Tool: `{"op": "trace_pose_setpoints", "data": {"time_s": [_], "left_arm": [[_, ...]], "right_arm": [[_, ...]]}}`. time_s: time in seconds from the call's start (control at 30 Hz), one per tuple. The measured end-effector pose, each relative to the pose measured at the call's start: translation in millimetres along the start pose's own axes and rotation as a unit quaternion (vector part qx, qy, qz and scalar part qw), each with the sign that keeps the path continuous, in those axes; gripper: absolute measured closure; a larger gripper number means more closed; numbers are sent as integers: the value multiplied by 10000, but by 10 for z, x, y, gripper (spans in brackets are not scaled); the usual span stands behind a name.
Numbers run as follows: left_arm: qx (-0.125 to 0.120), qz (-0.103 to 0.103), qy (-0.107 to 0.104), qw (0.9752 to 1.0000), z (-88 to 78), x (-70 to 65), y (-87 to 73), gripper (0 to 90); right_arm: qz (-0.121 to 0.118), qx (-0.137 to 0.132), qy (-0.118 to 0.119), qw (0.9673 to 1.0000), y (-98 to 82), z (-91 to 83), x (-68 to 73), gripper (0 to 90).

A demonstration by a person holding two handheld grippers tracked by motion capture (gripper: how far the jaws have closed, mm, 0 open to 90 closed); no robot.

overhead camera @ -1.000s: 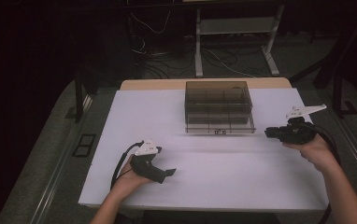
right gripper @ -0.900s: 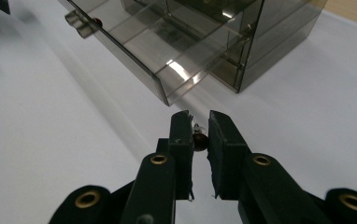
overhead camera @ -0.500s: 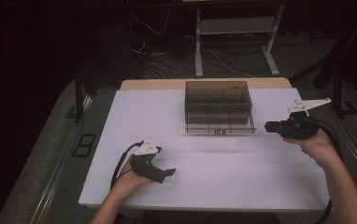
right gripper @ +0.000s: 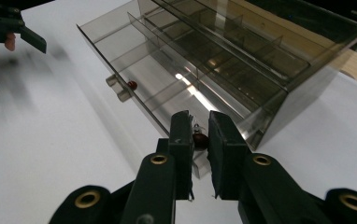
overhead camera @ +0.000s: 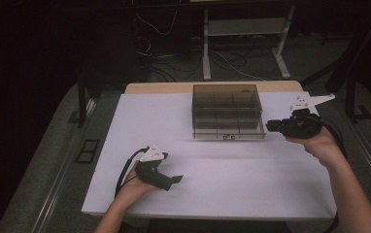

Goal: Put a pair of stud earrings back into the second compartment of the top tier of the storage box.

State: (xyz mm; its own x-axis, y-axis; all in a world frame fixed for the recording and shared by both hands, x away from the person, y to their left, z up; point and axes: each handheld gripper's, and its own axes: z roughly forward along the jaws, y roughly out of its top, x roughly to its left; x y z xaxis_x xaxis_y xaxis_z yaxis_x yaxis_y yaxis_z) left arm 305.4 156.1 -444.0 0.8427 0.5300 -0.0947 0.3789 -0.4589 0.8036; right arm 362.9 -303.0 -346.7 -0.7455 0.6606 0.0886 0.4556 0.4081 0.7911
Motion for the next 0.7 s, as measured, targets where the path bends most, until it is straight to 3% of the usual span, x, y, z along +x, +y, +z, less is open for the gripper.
{"op": "trace_pose_setpoints", "data": {"time_s": [0.7], "left_arm": [[-13,15,-14,10000,-2,3,1,0]], "right_arm": [[-191,-24,319,9993,289,360,156,789]]}}
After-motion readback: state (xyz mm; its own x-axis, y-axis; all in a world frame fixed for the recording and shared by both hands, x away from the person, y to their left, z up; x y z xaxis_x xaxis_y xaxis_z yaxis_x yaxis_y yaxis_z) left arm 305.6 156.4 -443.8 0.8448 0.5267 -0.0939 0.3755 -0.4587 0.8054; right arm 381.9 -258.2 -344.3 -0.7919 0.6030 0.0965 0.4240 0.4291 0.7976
